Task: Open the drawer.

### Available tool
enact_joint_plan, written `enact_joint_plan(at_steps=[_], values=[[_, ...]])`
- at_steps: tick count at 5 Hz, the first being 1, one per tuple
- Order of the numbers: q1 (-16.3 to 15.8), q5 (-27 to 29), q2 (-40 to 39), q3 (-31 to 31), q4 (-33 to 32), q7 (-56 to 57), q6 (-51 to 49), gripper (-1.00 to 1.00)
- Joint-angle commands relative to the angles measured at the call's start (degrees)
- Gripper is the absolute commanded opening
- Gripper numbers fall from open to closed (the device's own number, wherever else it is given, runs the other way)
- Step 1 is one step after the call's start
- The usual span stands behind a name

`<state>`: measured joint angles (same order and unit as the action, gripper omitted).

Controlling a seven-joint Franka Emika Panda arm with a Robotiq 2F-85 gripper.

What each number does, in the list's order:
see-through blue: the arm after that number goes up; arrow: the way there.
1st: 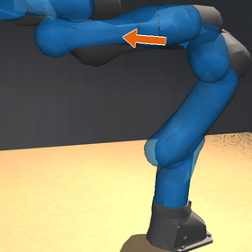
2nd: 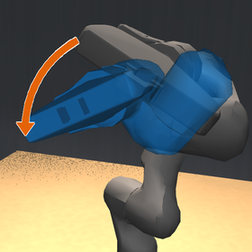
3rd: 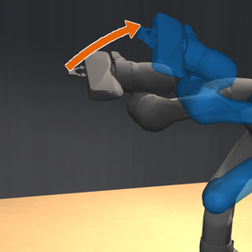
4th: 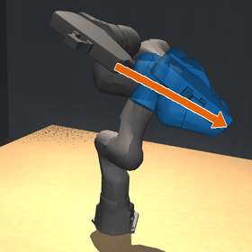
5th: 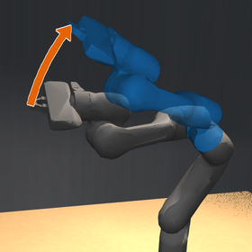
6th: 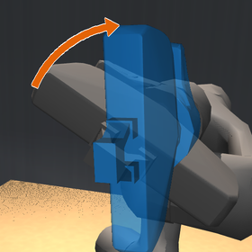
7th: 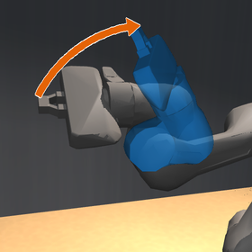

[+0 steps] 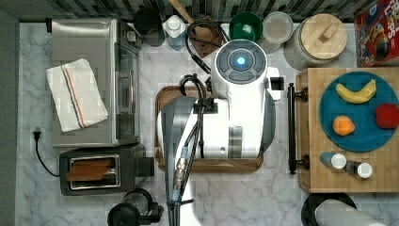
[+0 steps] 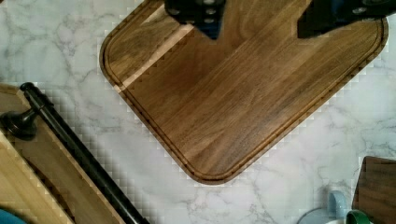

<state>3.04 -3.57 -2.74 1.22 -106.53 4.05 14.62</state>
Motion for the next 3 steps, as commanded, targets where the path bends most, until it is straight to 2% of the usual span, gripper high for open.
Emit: enact_joint_plan(at_steps=[1, 2, 3], values=[[0.5, 0.0, 0.0, 0.4, 0.0, 0.1, 0.0, 1.00], [0.8, 0.8, 0.3, 0.0, -1.5, 4.0, 1.8, 1.00], [1.7, -0.2, 2.0, -0.9, -5.5, 15.5, 4.4, 1.00]])
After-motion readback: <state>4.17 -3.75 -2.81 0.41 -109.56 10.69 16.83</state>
